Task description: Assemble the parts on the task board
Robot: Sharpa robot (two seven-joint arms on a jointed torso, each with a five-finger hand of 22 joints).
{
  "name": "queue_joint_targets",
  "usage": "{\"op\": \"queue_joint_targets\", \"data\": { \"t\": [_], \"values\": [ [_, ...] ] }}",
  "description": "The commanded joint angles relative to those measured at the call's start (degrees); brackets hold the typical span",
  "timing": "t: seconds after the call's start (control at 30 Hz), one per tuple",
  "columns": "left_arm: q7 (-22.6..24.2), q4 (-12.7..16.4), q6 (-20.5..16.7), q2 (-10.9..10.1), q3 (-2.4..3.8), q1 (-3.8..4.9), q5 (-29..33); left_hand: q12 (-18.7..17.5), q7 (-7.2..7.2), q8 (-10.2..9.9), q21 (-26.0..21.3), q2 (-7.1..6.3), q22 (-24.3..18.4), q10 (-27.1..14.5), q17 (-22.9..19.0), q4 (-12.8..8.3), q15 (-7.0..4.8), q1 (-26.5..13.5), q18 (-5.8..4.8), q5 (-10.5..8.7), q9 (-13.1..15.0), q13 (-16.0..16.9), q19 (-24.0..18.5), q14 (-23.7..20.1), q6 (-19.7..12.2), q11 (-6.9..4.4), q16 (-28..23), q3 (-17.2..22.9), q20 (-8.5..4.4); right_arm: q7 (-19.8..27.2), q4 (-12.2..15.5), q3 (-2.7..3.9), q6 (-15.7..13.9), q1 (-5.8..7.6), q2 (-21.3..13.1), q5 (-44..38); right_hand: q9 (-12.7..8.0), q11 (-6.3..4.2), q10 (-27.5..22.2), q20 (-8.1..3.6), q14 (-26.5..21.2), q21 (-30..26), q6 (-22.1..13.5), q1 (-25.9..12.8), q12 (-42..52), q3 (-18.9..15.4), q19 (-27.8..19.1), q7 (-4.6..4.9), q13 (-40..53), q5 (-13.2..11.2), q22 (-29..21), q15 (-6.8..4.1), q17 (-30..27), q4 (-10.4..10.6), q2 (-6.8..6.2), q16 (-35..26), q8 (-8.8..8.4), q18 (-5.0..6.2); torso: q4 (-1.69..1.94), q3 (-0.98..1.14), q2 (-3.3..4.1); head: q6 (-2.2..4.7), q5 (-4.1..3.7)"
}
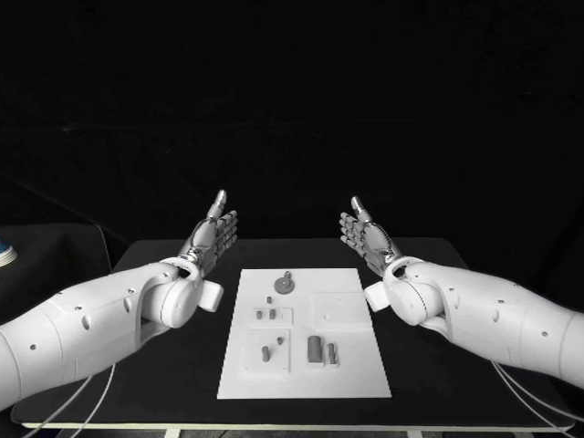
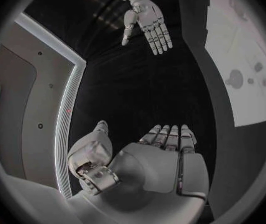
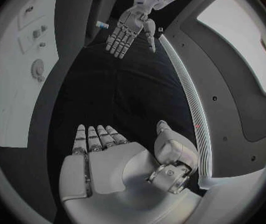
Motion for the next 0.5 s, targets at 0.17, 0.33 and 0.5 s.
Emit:
{"op": "queue_joint_targets", "data": {
  "t": [0.17,0.33,0.5],
  "values": [
    [9.1,12.8,-20.0,-4.4,1.93,-2.04,7.1,-1.1,-0.41,-1.1,-4.1,0.15,-1.0,-2.5,-2.0,0.1,-0.44,-4.2,-0.88,-0.83,-1.7,-0.9,-1.6,-2.4,-2.3,-0.39,-1.1,-1.1,-0.19,7.0,13.3,-0.16,-18.1,0.85,-4.5,10.3,-1.8,-0.42,-2.6,-0.31,-2.3,-9.1,-2.4,-2.6,-1.7,-1.7,-1.0,-0.47,-0.9,-0.7,-0.9,-0.39,-1.3,0.2,0.09,-1.9,-1.1,-0.81,-4.03,-0.65,3.67,3.8,2.59],
    [11.4,18.7,-25.7,-6.5,2.86,-3.0,9.0,-1.1,-0.41,-1.1,-4.1,0.15,-1.0,-2.5,-2.0,0.1,-0.44,-4.2,-0.88,-0.83,-1.7,-0.9,-1.6,-2.4,-2.3,-0.39,-1.1,-1.1,-0.19,9.0,20.5,-0.26,-24.4,1.3,-7.1,13.8,-1.8,-0.42,-2.6,-0.31,-2.3,-9.1,-2.4,-2.6,-1.7,-1.7,-1.0,-0.47,-0.9,-0.7,-0.9,-0.39,-1.3,0.2,0.09,-1.9,-1.1,-0.81,-4.15,-0.67,3.78,3.94,2.69],
    [12.6,21.9,-28.9,-7.6,3.37,-3.53,10.1,-1.1,-0.41,-1.1,-4.1,0.15,-1.0,-2.5,-2.0,0.1,-0.44,-4.2,-0.88,-0.83,-1.7,-0.9,-1.6,-2.4,-2.3,-0.39,-1.1,-1.1,-0.19,10.4,25.2,-0.33,-28.6,1.59,-8.8,16.1,-1.8,-0.42,-2.6,-0.31,-2.3,-9.1,-2.4,-2.6,-1.7,-1.7,-1.0,-0.47,-0.9,-0.7,-0.9,-0.39,-1.3,0.2,0.09,-1.9,-1.1,-0.81,-4.15,-0.67,3.78,3.94,2.69]
  ]
}}
